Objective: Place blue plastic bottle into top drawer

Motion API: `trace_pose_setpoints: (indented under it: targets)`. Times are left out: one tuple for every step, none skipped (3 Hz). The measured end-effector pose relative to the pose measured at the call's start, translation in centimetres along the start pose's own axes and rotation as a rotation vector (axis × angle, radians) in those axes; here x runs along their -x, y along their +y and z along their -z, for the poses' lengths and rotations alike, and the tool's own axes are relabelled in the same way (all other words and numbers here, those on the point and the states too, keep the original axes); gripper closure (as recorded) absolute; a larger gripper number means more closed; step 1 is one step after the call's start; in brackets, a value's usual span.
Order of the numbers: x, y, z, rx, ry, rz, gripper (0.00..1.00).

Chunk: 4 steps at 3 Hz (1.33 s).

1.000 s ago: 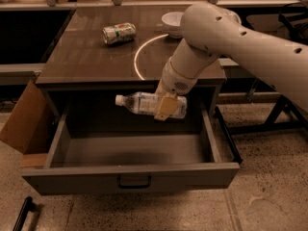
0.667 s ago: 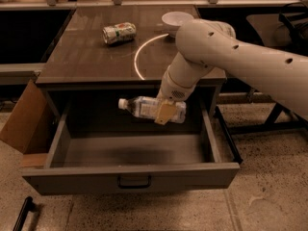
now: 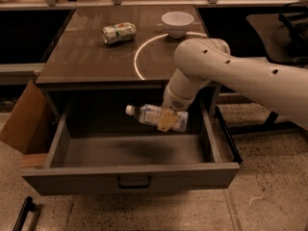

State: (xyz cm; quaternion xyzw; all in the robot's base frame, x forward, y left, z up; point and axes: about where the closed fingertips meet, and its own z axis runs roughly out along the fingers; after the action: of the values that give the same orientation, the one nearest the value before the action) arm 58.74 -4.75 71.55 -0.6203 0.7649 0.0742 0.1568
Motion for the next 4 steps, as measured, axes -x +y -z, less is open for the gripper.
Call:
trace_pose_setpoints:
  targets:
    - [-0.9, -0.1, -2.0, 0.005, -0.002, -0.040, 0.75]
    - [-1.4, -0.2, -3.5, 0.003, -0.016, -0.061, 0.51]
    - [-1.9, -0.4, -4.0, 0.003, -0.031, -0.072, 0.28]
    - [-2.8, -0.7, -3.1, -0.007, -0.062, -0.083, 0.05]
